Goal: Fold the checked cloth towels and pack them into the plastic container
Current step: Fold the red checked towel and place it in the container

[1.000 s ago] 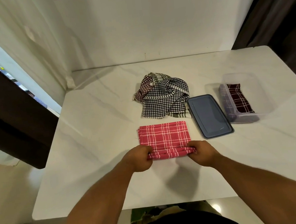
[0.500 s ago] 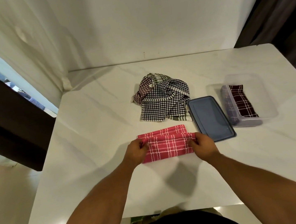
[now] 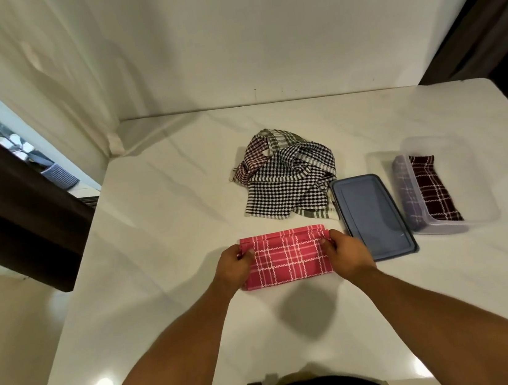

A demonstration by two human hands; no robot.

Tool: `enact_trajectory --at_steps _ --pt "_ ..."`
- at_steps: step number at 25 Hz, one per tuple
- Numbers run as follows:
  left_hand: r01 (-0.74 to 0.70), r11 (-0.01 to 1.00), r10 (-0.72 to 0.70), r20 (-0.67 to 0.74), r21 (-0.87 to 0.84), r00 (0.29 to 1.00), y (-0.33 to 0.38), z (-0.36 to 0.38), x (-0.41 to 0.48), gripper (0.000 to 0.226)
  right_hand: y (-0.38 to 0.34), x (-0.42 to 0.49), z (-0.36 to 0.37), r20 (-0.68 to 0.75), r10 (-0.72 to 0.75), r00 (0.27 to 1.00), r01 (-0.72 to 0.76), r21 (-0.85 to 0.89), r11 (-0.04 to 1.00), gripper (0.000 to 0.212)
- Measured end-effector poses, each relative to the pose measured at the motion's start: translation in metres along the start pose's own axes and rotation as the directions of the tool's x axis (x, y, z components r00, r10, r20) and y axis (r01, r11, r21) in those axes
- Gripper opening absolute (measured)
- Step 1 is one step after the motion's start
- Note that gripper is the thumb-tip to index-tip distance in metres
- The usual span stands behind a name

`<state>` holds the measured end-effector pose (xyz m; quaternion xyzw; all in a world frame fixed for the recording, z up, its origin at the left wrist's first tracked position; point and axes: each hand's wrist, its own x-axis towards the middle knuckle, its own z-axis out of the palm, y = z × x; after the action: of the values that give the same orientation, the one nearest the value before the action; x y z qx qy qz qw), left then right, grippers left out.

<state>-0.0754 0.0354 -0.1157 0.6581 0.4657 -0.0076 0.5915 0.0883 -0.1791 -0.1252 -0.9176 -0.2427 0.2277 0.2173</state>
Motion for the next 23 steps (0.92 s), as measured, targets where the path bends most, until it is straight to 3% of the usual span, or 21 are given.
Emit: enact_trajectory --at_steps 3,7,10,23 --pt "0.037 0.999 -0.037 0.047 0.015 0.998 -0.002 -0.001 0.003 0.013 -0.001 0.003 0.004 0.002 0.022 1.000 -0.022 -0.050 0.999 0.042" --pt "-0.004 0.966 0.008 -0.013 0.259 1.000 -0.002 0.001 0.011 0.027 -0.006 0.005 0.006 -0.013 0.070 0.997 -0.070 -0.045 0.996 0.042" --pt "-0.019 0.938 0.043 -0.063 0.346 0.997 0.000 0.006 0.010 0.030 -0.012 0.006 0.007 -0.025 0.094 0.995 -0.095 -0.065 0.993 0.044" --pt "-0.083 0.910 0.193 -0.237 0.407 0.952 0.004 0.015 0.004 0.027 -0.024 0.011 0.015 -0.117 0.145 0.982 -0.160 -0.125 0.979 0.044"
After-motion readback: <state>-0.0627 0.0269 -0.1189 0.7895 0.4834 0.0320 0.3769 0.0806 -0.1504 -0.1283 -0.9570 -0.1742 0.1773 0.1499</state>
